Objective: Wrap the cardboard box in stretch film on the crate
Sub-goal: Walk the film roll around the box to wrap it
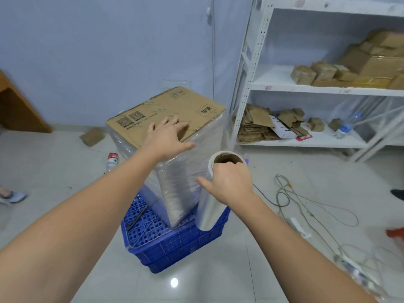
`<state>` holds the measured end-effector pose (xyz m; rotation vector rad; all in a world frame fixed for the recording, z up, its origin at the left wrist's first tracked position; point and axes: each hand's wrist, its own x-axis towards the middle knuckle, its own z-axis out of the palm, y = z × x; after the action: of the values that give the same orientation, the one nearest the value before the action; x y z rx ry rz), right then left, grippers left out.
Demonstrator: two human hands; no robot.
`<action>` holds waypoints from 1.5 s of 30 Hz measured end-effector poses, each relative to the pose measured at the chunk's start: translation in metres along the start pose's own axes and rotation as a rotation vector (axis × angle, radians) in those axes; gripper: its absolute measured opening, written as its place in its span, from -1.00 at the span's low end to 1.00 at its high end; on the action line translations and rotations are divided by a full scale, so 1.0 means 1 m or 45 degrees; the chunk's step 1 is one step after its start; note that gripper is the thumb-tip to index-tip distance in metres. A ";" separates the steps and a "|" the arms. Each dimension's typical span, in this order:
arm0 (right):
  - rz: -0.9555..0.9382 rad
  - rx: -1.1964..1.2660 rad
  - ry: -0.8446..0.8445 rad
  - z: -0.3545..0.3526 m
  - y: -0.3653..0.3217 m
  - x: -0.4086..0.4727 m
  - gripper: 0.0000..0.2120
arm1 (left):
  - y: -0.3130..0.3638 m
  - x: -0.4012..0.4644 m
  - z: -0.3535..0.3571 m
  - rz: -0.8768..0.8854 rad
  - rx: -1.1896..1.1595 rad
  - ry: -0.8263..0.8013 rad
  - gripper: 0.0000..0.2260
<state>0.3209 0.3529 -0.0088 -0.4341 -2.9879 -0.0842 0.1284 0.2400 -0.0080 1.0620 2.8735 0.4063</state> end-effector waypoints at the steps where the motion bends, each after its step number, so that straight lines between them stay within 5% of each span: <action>1: 0.011 -0.013 0.020 0.001 -0.001 0.000 -0.46 | -0.001 0.000 -0.004 0.025 -0.070 -0.010 -0.35; 6: 0.158 -0.019 -0.056 0.000 -0.004 -0.008 -0.53 | -0.031 -0.004 -0.022 0.289 -0.062 -0.230 -0.27; 11: 0.373 0.031 -0.063 0.002 -0.011 -0.014 -0.70 | -0.053 -0.011 -0.015 0.363 0.131 -0.184 -0.25; 16: 0.430 -0.042 -0.020 0.003 -0.016 -0.009 -0.36 | -0.050 -0.013 -0.006 0.346 0.148 -0.124 -0.32; 24: 0.138 -0.101 0.025 0.005 -0.010 -0.024 -0.46 | -0.047 -0.012 -0.006 0.308 0.155 -0.129 -0.36; 32: -0.431 -0.066 0.129 0.018 -0.034 -0.027 -0.53 | -0.050 -0.015 -0.005 0.303 0.137 -0.100 -0.37; 41: -0.521 0.115 0.251 0.034 -0.052 -0.019 -0.61 | -0.049 -0.015 -0.004 0.288 0.119 -0.074 -0.37; 45: -0.536 0.006 0.105 0.030 -0.048 -0.017 -0.57 | -0.048 -0.014 -0.005 0.280 0.110 -0.072 -0.37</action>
<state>0.3199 0.3041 -0.0420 0.2003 -2.9434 -0.1289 0.1082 0.1949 -0.0164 1.3866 2.7564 0.2583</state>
